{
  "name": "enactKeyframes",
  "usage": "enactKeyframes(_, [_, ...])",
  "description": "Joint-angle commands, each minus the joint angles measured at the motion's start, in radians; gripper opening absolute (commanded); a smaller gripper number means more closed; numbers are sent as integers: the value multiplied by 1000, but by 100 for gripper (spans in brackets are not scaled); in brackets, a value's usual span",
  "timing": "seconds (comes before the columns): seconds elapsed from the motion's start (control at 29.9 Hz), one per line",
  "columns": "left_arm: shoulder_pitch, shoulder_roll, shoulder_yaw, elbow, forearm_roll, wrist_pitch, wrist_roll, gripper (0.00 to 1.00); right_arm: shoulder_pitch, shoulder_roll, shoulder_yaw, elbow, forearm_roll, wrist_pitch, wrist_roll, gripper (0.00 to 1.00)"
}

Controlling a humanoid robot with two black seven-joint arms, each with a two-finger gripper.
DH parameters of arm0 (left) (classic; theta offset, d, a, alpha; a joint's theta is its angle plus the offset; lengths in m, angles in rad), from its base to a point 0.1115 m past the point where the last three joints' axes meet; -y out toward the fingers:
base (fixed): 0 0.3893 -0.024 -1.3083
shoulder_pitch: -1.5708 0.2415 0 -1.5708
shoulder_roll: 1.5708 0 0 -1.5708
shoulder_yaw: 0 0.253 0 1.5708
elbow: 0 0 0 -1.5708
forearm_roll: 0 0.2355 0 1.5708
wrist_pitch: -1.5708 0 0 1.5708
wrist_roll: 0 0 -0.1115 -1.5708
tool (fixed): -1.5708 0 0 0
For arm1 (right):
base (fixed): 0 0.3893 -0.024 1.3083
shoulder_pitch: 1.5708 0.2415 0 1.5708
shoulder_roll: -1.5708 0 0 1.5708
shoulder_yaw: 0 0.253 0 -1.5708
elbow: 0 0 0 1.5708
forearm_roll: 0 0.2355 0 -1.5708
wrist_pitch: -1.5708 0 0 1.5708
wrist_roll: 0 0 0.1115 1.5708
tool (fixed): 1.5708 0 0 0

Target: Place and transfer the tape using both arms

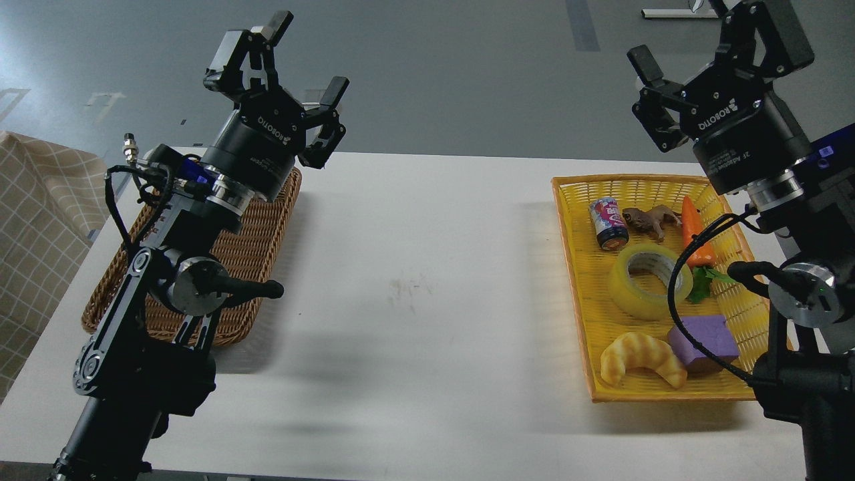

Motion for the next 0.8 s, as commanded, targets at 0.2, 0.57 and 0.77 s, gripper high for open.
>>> enactKeyframes(0.2, [1, 0, -2, 1, 0, 0, 0, 99, -1, 0, -1, -1, 0, 0, 0, 100])
enactKeyframes(0.57, [-12, -2, -2, 3, -3, -6, 1, 99, 8, 0, 29, 28, 2, -9, 11, 100])
enactKeyframes(0.77, [-12, 0, 0, 6, -3, -6, 1, 99, 29, 0, 147, 89, 25, 19, -1, 100])
